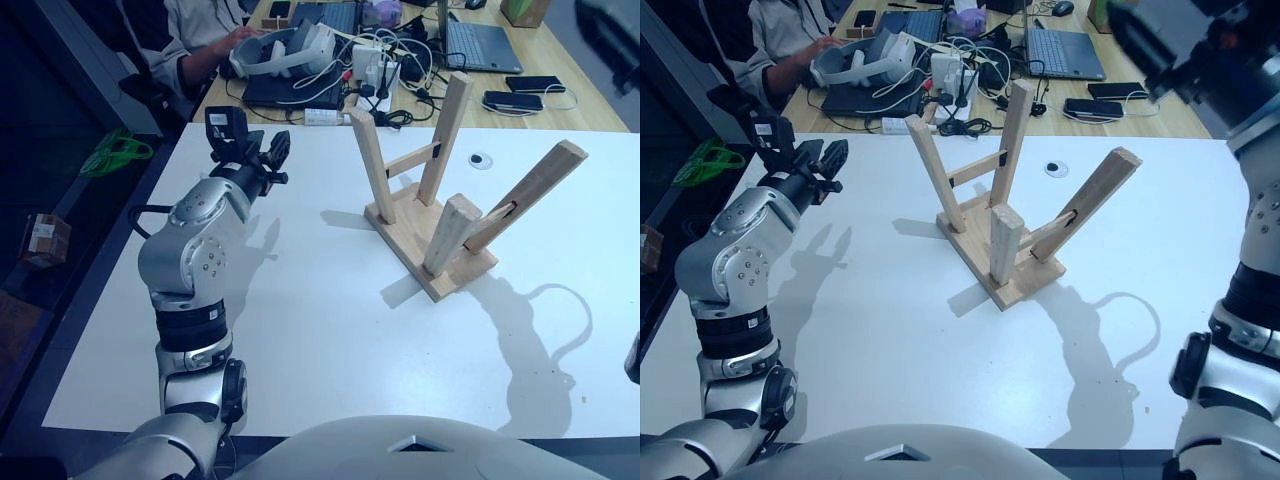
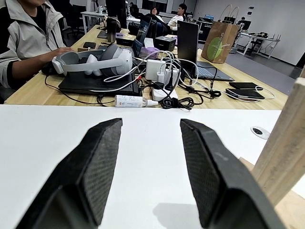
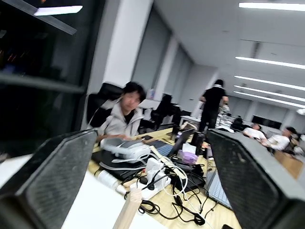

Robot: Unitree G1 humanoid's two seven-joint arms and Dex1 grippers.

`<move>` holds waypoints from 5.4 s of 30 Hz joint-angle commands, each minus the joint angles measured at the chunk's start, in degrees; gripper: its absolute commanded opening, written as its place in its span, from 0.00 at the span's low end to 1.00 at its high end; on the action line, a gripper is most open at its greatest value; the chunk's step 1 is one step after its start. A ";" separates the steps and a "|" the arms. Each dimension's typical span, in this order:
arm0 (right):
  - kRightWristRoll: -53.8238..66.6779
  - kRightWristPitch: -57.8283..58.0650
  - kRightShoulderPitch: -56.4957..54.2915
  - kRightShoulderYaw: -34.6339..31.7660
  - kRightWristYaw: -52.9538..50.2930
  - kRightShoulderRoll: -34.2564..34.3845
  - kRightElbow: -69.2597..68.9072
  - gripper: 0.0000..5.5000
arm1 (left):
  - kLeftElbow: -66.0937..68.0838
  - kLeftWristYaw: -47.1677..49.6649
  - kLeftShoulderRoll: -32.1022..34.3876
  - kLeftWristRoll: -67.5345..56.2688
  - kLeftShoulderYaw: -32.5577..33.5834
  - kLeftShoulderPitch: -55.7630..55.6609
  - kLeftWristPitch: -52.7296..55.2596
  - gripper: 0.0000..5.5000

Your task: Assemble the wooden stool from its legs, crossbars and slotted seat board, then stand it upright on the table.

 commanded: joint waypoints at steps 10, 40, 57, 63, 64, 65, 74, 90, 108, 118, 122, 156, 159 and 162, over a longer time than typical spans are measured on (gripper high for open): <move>5.17 20.65 17.24 6.15 -0.55 3.46 -5.41 0.77 | 0.05 0.08 -1.25 1.19 -0.57 0.54 -0.11 0.41; 5.00 5.00 58.05 7.43 11.39 7.30 -25.18 0.77 | -2.93 0.58 -2.37 2.76 2.27 4.13 -2.23 0.41; -5.07 -7.29 52.19 17.64 1.52 23.57 -17.58 0.56 | -9.73 1.53 -6.83 13.37 -6.11 29.89 -20.46 0.41; 5.02 -0.03 51.04 13.89 -2.12 26.41 -18.01 0.40 | -9.76 1.38 -7.02 13.49 -6.57 28.61 -19.84 0.41; 6.54 1.15 50.56 13.17 -3.28 26.92 -17.91 0.39 | -9.65 1.29 -7.01 13.54 -6.68 28.35 -19.87 0.41; 7.78 2.10 50.12 12.56 -4.29 27.40 -17.78 0.38 | -9.53 1.23 -6.99 13.60 -6.74 28.13 -19.91 0.41; 17.47 8.01 44.60 6.65 -15.25 31.28 -13.60 0.33 | -8.89 1.20 -7.01 13.93 -6.91 26.52 -19.83 0.41; 26.08 1.08 32.62 -5.40 -37.24 46.36 7.75 0.19 | -7.93 -1.74 -3.15 13.61 -5.07 23.21 -17.39 0.41; 27.04 1.39 42.89 -3.67 -43.66 42.33 -11.05 0.59 | -10.09 -2.06 -3.15 14.84 -5.01 25.59 -16.37 0.41; 10.48 18.72 43.55 9.35 -34.66 10.95 -33.79 0.59 | -7.66 2.05 -9.74 16.67 -6.77 29.56 -22.45 0.41; -0.17 18.15 45.98 15.73 -28.11 -0.53 -39.42 0.59 | -6.32 2.13 -10.22 17.00 -6.67 30.13 -24.56 0.41; -83.32 -15.70 33.04 38.74 -11.17 -0.23 -9.16 0.22 | -5.07 1.54 -9.95 17.19 -6.37 28.50 -25.08 0.41; -79.59 -13.46 32.66 35.58 -9.16 4.17 -9.59 0.22 | -4.91 1.35 -9.62 17.12 -6.12 27.89 -24.82 0.41; -74.49 -10.94 31.71 31.68 -7.35 9.49 -10.71 0.22 | -4.81 1.16 -9.30 17.18 -5.85 27.45 -24.62 0.41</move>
